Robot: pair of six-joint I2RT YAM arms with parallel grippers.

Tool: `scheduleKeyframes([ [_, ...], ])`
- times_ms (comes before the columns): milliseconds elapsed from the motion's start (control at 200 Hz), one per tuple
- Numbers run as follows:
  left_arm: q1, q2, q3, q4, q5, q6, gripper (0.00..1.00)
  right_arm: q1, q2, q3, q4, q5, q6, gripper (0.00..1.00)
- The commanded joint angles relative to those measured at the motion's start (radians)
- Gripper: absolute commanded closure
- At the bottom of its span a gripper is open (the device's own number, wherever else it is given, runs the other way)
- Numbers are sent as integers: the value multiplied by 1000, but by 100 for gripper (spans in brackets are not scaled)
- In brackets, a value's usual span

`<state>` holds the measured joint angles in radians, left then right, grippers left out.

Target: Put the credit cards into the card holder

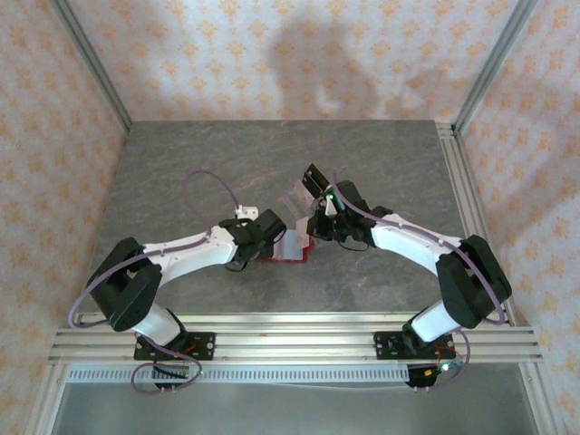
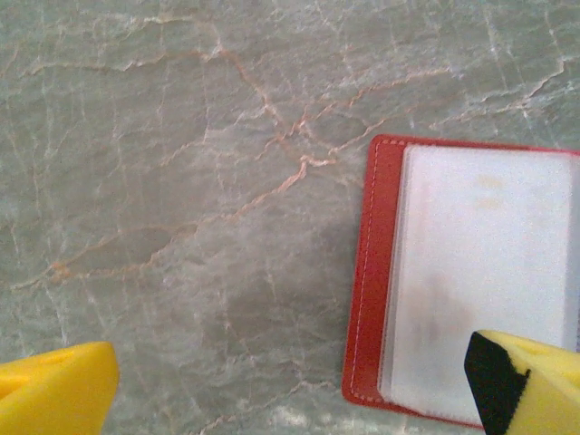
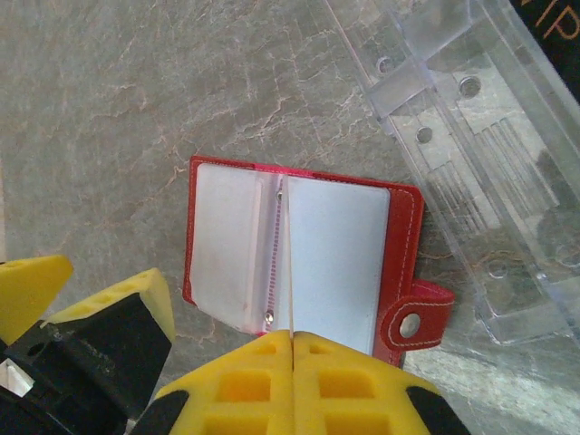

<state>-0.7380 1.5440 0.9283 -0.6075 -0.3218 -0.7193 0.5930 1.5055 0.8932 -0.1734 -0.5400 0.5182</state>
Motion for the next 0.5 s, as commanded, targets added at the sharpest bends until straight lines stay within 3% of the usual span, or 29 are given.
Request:
scheduleKeyframes([
  [0, 25, 28, 23, 23, -3, 71, 0, 9, -31, -27, 141, -1, 61, 100],
  [320, 63, 74, -14, 104, 51, 132, 0, 67, -5, -99, 286, 52, 119, 100],
  [495, 68, 87, -29, 88, 24, 123, 0, 83, 19, -142, 390, 66, 152, 100],
])
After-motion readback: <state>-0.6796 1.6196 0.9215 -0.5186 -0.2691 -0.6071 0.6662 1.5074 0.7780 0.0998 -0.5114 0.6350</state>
